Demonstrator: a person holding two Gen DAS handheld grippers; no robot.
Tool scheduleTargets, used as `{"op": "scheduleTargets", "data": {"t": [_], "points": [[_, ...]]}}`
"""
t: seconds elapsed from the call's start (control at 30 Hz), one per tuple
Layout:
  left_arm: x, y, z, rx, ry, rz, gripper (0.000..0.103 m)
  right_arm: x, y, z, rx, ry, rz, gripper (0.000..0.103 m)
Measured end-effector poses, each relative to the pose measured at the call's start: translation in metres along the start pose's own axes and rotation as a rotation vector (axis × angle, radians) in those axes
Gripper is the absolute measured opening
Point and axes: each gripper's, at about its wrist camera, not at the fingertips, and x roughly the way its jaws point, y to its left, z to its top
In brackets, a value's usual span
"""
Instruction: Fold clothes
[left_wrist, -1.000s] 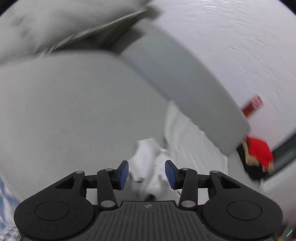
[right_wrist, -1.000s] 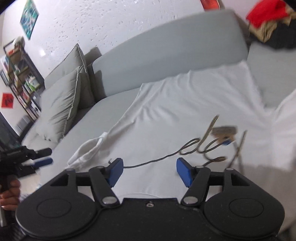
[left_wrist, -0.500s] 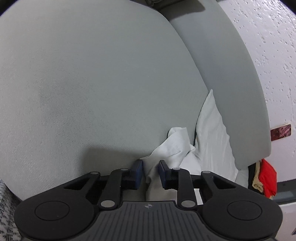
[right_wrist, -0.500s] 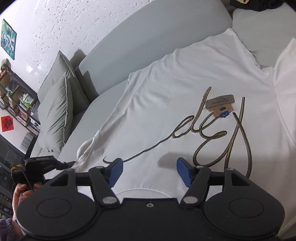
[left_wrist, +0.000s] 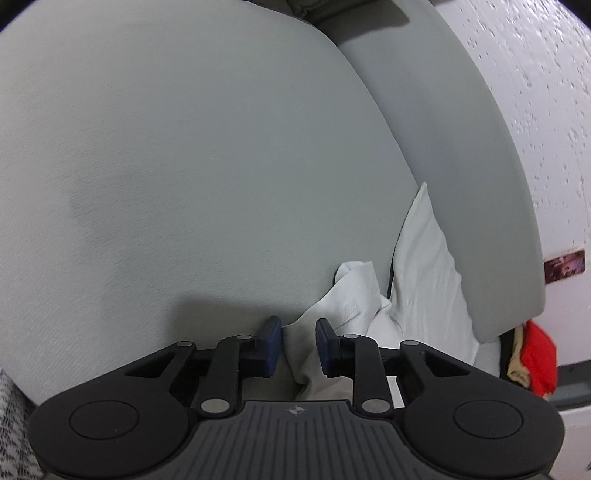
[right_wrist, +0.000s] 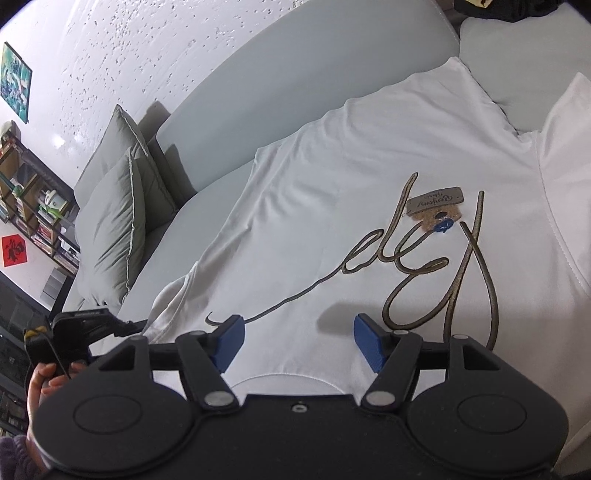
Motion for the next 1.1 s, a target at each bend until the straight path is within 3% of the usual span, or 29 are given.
{"op": "scheduleTargets", "data": {"t": [0.07,0.1,0.17,0.23,0.33,0.4,0.57,0.67,0.73,0.83,0.97,1.0,1.03,1.1], "points": [[0.002,-0.004,0.001,0.027,0.009,0.007,0.022,-0.001,0.0,0.0,0.001,-0.001,0.0,0.064],[0.003,-0.006,0.001,0.043,0.012,0.012,0.013,-0.001,-0.001,0.0,0.003,-0.001,0.0,0.064],[0.003,-0.014,-0.002,0.107,0.007,0.038,0.004,-0.002,-0.001,0.0,0.004,-0.003,-0.001,0.064],[-0.004,-0.024,-0.009,0.2,-0.052,0.068,0.001,-0.002,-0.001,-0.001,-0.001,-0.003,-0.005,0.064],[-0.027,-0.041,-0.015,0.351,-0.239,0.178,0.001,-0.003,-0.001,0.0,-0.017,-0.012,-0.022,0.064],[-0.034,-0.051,-0.017,0.412,-0.326,0.293,0.001,-0.004,-0.002,0.0,-0.02,-0.018,-0.031,0.064],[-0.013,-0.056,-0.011,0.435,-0.313,0.568,0.002,-0.004,-0.003,0.0,-0.033,-0.016,-0.036,0.065],[-0.007,-0.061,-0.019,0.485,-0.313,0.628,0.006,-0.004,-0.001,0.0,-0.05,-0.016,-0.043,0.066],[-0.02,-0.06,-0.022,0.473,-0.335,0.628,0.009,-0.005,0.0,0.0,-0.055,-0.017,-0.048,0.066],[-0.038,-0.056,-0.029,0.396,-0.423,0.544,0.011,-0.018,-0.001,0.002,-0.045,-0.063,-0.057,0.066],[-0.05,-0.07,-0.049,0.504,-0.441,0.318,0.011,-0.052,-0.013,0.009,0.014,-0.265,-0.14,0.065],[-0.045,-0.077,-0.054,0.564,-0.399,0.253,0.011,-0.058,-0.018,0.011,0.036,-0.31,-0.179,0.053],[-0.037,-0.084,-0.06,0.624,-0.339,0.19,0.011,-0.06,-0.024,0.014,0.057,-0.327,-0.215,0.032],[-0.013,-0.099,-0.077,0.734,-0.209,0.135,0.015,-0.055,-0.032,0.018,0.08,-0.299,-0.246,0.019]]}}
